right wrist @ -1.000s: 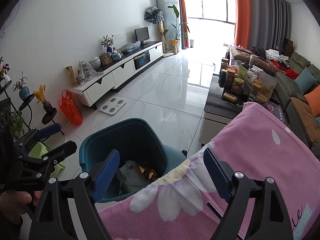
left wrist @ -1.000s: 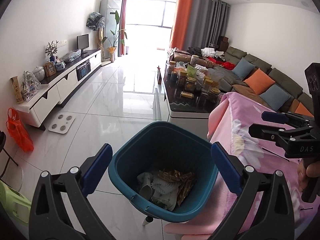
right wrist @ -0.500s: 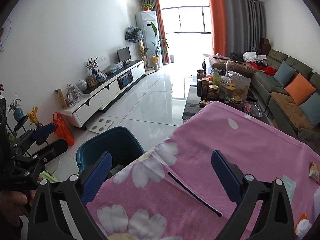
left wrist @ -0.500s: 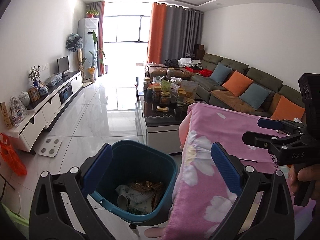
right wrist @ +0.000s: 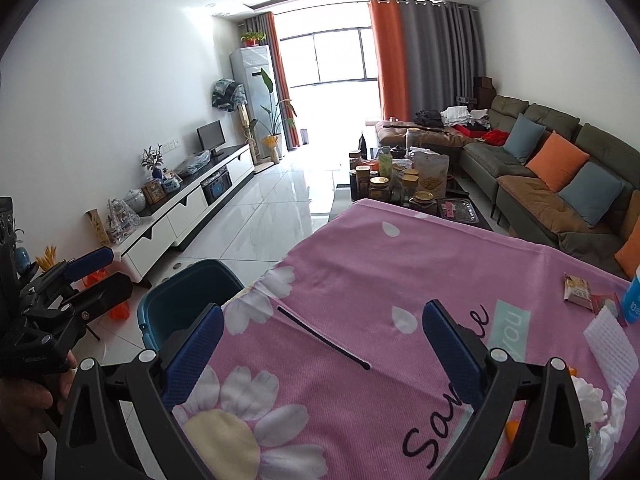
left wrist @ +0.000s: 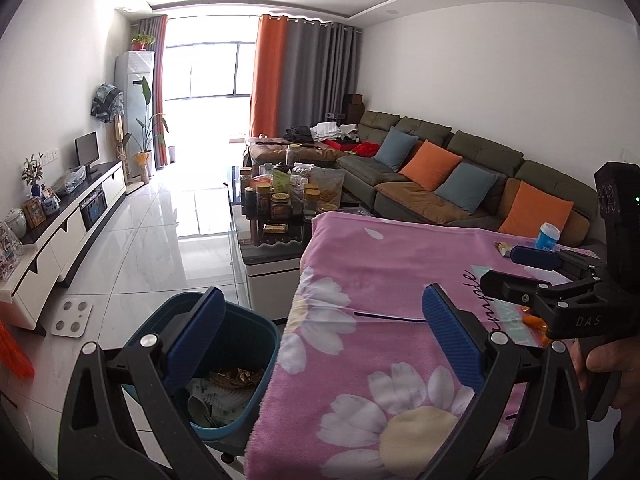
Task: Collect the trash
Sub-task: 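Move both grippers back over the table toward the white tissues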
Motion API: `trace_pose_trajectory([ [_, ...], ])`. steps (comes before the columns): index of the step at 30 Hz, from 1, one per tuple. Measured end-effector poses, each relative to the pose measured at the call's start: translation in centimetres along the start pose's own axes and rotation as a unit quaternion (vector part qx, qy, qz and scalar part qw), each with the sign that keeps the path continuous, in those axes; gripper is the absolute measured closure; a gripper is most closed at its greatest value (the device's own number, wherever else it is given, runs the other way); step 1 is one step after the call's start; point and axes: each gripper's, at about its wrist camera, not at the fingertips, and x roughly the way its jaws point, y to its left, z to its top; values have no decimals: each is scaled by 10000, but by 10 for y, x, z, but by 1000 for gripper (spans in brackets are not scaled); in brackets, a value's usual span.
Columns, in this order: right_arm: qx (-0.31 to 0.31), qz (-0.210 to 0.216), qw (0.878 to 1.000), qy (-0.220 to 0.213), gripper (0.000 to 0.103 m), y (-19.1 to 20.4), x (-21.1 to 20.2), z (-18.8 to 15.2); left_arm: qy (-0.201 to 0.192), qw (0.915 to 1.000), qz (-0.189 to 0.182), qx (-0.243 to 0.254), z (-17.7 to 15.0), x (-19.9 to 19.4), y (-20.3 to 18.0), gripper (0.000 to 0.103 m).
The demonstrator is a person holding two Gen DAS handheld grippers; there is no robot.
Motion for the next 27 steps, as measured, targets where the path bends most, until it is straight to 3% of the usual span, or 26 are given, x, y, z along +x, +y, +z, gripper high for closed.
trace_pose_trajectory([
  [10, 260, -303, 9989, -238, 7, -8, -44, -28, -103, 9985, -526, 138, -2, -13, -33, 6],
  [27, 907, -1261, 9861, -581, 7, -42, -134, -91, -67, 9884, -1443, 473, -16, -12, -94, 6],
])
